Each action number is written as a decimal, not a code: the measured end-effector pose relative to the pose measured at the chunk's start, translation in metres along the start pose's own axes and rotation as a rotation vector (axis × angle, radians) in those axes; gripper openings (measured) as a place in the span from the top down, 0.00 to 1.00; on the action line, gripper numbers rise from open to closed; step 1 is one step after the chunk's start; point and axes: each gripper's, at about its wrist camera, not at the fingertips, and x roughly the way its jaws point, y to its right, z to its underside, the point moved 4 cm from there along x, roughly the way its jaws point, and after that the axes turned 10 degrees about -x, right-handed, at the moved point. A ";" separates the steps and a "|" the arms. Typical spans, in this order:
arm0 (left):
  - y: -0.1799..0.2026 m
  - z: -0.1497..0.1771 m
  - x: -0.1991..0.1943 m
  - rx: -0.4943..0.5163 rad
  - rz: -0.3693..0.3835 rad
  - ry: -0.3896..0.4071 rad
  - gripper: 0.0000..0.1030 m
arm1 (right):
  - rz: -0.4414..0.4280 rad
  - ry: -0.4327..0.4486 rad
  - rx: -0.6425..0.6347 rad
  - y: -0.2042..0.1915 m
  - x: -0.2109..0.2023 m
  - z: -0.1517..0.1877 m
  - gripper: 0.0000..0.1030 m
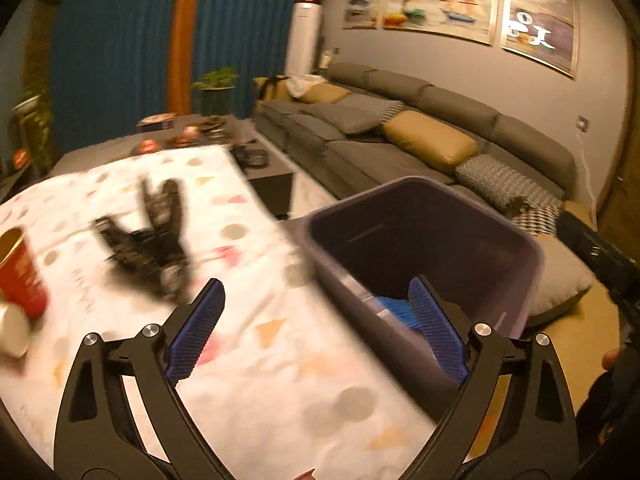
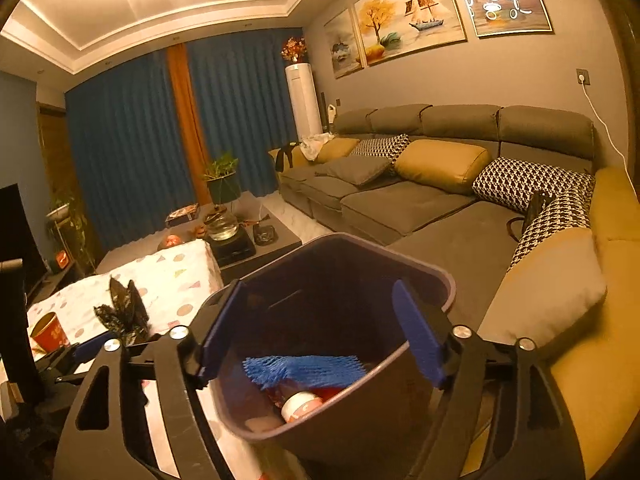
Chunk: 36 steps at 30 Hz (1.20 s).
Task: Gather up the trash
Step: 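Move both open grippers back over the black bag and paper cup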
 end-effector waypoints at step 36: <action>-0.286 0.011 -0.093 -0.207 -0.403 0.029 0.06 | -0.307 -0.055 -0.146 -0.186 -0.024 0.030 0.26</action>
